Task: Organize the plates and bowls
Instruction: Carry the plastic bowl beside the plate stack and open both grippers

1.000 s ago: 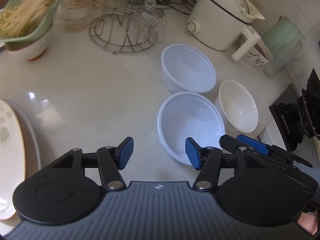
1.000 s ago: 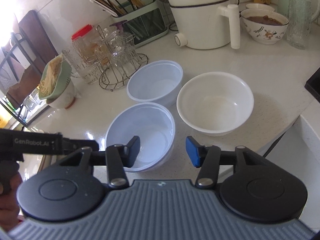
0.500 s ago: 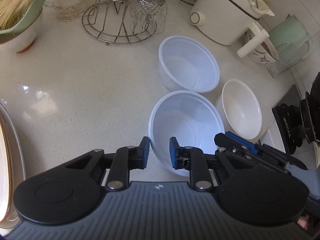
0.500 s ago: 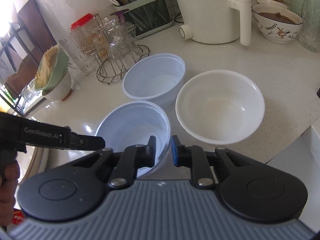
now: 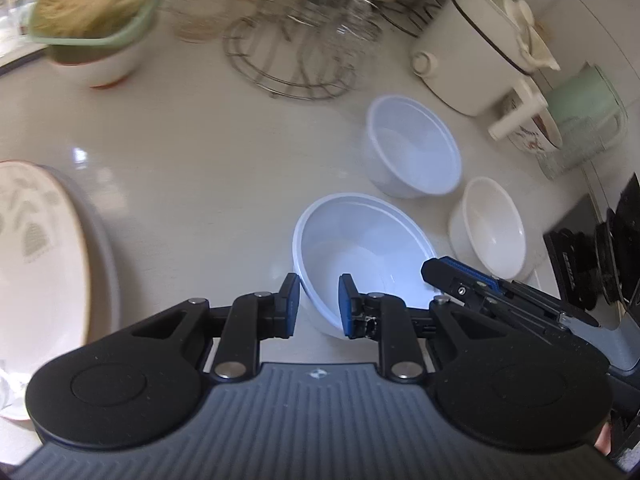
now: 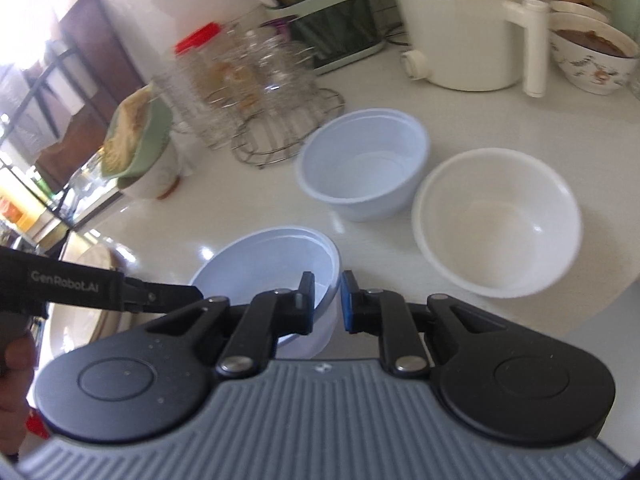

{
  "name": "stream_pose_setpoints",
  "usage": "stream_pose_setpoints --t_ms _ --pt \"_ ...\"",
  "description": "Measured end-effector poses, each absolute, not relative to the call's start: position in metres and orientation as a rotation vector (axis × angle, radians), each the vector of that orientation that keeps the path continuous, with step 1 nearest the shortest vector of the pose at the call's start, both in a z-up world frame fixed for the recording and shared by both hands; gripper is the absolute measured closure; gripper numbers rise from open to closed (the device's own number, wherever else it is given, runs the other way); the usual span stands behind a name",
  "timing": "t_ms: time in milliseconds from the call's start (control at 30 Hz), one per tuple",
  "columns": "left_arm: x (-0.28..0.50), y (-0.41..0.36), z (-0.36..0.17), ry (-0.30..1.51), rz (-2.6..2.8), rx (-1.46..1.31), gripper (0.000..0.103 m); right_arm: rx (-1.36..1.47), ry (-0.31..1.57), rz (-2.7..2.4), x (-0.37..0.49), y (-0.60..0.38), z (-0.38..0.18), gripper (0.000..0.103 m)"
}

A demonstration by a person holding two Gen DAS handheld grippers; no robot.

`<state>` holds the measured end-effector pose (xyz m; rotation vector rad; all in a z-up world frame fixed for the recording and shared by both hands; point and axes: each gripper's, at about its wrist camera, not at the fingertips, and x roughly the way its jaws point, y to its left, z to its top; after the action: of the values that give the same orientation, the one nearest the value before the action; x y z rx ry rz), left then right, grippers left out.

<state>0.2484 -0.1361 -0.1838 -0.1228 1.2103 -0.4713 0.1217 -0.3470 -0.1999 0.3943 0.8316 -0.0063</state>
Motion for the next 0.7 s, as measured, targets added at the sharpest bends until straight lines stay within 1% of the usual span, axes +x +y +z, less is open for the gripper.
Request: stream_pose_setpoints --t_ms 333,367,500,600,633,700 --pt "0.252 -0.095 -0.186 1.209 -0.365 -0.161 0.079 0.326 0.892 0.099 0.136 -0.306 -0.211 0.087" --pt "0.252 -0.092 -0.187 1.212 -0.359 -0.165 0.079 0.323 0.902 0.105 0.138 -0.303 -0.212 0.085" --pt "0.251 -0.084 -0.186 1.202 -0.340 -0.175 0.078 0.315 0.908 0.121 0.141 -0.295 -0.211 0.085" --pt "0.250 -0.083 -0.184 1.197 -0.327 -0.179 0.076 0.315 0.912 0.123 0.143 -0.291 -0.210 0.084" --pt "0.250 -0.082 -0.183 1.197 -0.327 -0.179 0.075 0.306 0.911 0.123 0.142 -0.290 -0.209 0.082" --pt "0.249 -0.081 -0.179 1.204 -0.322 -0.179 0.073 0.290 0.907 0.116 0.141 -0.287 -0.206 0.069"
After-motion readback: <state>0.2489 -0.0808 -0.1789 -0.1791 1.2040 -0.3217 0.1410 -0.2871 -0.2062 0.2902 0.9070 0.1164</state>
